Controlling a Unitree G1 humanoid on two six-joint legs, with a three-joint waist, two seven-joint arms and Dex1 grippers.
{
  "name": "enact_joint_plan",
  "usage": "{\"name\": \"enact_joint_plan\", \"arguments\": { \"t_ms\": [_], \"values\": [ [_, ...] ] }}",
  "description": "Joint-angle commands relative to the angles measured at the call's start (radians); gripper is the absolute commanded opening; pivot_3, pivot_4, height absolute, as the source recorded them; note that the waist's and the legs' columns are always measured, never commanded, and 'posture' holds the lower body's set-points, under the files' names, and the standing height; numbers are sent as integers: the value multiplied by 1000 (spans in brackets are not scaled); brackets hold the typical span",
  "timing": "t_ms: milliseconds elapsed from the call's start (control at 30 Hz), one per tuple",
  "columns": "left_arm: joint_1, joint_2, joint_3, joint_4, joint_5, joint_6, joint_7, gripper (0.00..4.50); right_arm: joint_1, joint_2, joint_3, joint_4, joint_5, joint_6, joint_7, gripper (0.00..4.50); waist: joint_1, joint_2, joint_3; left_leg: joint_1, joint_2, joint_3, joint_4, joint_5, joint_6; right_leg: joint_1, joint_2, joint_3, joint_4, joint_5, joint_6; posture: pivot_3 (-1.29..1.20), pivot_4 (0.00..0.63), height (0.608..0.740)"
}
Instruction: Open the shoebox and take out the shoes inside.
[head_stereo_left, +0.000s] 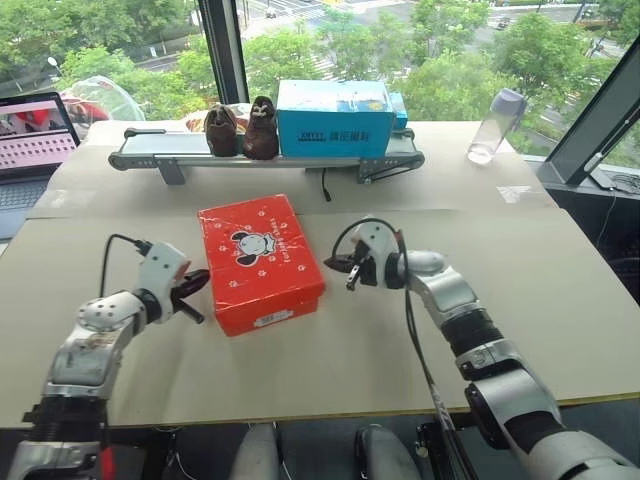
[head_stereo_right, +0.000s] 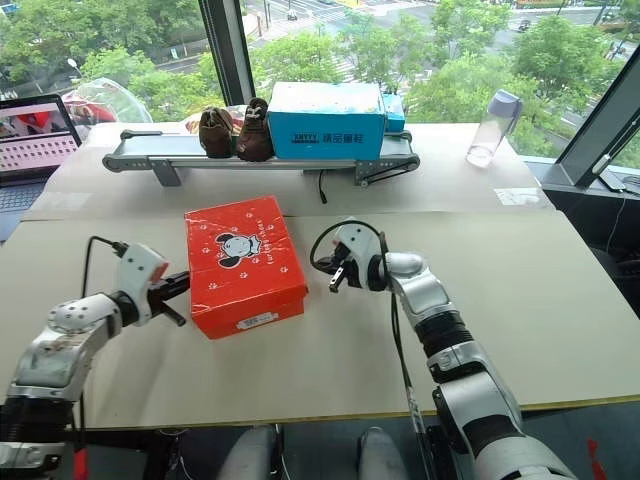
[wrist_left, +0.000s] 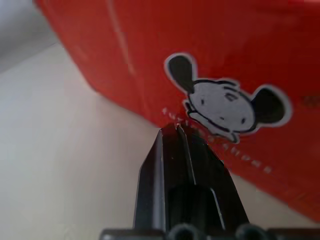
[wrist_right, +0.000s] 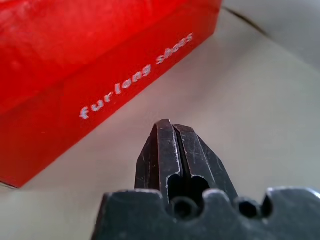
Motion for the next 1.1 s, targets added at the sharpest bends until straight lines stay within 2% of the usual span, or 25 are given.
{"name": "enact_joint_plan", "arguments": {
  "t_ms": [33,200,333,533,633,767,900,1033,1100],
  "values": [
    [32,8,-74,-119,11,20,-60,40,30,-7,9,-131,9,54,34,8,1,0,0,0,0,0,0,0,0,0,0,0,0,0,0,0,150,740],
    [19,-12,-127,-175,1,50,-99,40,136,-68,-22,-394,76,250,40,8,11,0,0,0,0,0,0,0,-1,0,0,0,0,-1,-1,0,150,740],
    [-41,-84,-187,-204,-20,98,-110,40,265,-169,-84,-675,145,451,18,8,30,0,0,0,0,0,1,-3,-5,0,0,0,0,-3,-4,0,150,740],
    [-61,-161,-242,-240,-27,152,-114,40,390,-288,-154,-860,180,574,5,8,29,0,0,0,0,0,3,-3,-5,1,0,0,0,-5,-5,0,150,740],
    [-62,-204,-269,-232,-25,172,-108,40,415,-328,-203,-845,185,578,-5,8,24,0,0,0,0,0,3,0,0,1,0,1,0,-5,-5,0,150,740],
    [-59,-180,-258,-211,-3,164,-127,40,416,-372,-221,-792,165,545,2,8,24,0,0,0,0,0,4,0,0,2,0,1,0,-5,-6,0,150,740],
    [-72,-94,-156,-185,-28,162,-170,40,415,-443,-245,-720,146,490,39,8,24,0,0,0,0,0,4,0,0,1,0,1,0,-6,-6,0,150,740],
    [-122,-10,-45,-198,-130,199,-251,40,416,-524,-262,-635,129,417,75,8,26,-1,0,0,0,0,3,0,0,1,0,1,0,-6,-6,0,150,740],
    [-166,48,20,-220,-223,258,-323,40,417,-563,-275,-599,130,382,103,8,25,-1,1,0,0,0,4,0,0,2,0,1,-1,-6,-6,0,150,740]
  ]
}}
